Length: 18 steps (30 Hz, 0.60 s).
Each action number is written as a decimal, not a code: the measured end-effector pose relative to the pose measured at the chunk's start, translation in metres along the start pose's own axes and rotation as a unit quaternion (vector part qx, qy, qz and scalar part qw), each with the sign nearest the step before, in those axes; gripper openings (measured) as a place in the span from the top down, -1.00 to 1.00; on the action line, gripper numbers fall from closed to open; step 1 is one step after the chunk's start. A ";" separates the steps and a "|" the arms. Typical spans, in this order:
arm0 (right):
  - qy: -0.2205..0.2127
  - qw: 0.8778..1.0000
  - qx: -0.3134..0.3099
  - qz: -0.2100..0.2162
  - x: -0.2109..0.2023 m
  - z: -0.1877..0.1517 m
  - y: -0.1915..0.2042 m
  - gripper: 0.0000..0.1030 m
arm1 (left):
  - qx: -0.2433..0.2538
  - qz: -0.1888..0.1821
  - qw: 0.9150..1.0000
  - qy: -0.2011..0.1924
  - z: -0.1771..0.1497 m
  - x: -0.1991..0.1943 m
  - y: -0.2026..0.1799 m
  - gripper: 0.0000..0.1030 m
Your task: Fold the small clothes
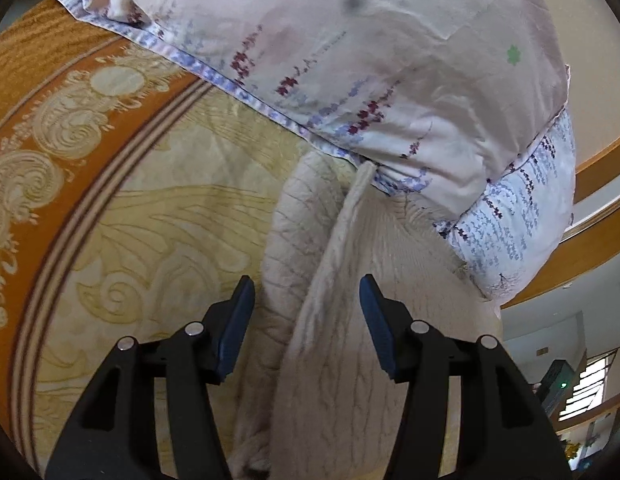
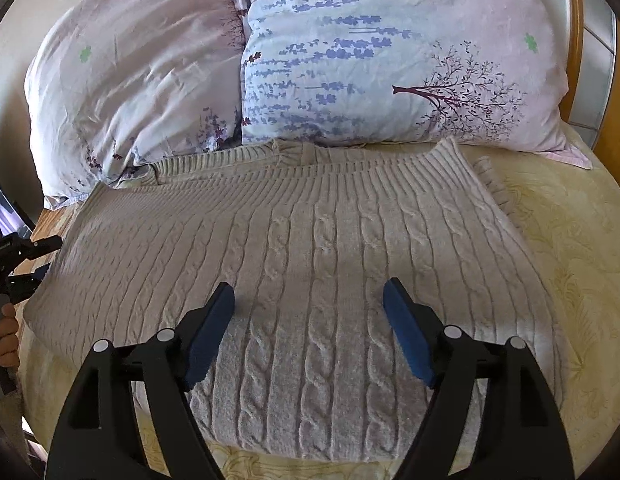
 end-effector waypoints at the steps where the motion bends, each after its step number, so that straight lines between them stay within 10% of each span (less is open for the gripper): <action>1: -0.001 1.000 0.000 0.001 0.000 0.000 0.000 -0.54 | 0.002 0.000 1.000 -0.001 0.000 0.001 -0.001 -0.05; 18: -0.006 0.999 0.018 0.033 -0.005 0.002 -0.005 -0.54 | -0.036 -0.030 0.999 -0.001 -0.008 0.015 -0.010 0.19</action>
Point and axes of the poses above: each gripper's, at about its wrist camera, not at the fingertips, and x roughly the way its jaws point, y to its left, z to its top, the point moved 9 cm from there along x, roughly the way its jaws point, and after that the axes turned 5 degrees about -z, right-handed, at the moved point
